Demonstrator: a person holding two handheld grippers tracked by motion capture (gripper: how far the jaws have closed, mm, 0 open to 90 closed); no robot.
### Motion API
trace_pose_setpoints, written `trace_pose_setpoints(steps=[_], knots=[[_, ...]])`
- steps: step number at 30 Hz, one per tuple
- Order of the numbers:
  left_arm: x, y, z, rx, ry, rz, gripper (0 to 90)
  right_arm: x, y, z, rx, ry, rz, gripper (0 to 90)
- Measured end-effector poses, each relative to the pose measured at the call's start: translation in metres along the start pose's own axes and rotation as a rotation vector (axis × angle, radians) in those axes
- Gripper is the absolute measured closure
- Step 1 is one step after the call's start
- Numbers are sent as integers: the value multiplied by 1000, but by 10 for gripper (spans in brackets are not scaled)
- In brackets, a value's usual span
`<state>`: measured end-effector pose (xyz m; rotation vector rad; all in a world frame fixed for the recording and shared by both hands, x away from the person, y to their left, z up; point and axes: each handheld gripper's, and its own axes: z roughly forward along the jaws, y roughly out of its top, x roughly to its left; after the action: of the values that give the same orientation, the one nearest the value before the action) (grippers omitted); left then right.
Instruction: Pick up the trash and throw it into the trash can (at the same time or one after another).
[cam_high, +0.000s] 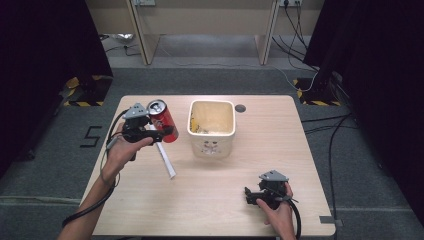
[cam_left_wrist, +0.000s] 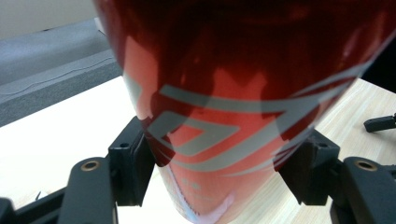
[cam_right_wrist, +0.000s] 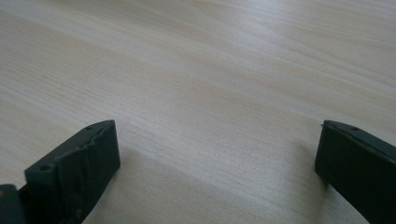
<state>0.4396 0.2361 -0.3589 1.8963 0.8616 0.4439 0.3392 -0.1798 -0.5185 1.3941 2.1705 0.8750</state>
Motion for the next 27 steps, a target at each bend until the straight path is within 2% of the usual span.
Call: trace_pose_setpoints(steps=[16, 27], knots=[[2, 33, 12, -14, -31, -7, 337, 0, 0, 0, 0, 0, 1, 2], [-10, 52, 35, -13, -54, 6, 337, 0, 0, 0, 0, 1, 3, 3]])
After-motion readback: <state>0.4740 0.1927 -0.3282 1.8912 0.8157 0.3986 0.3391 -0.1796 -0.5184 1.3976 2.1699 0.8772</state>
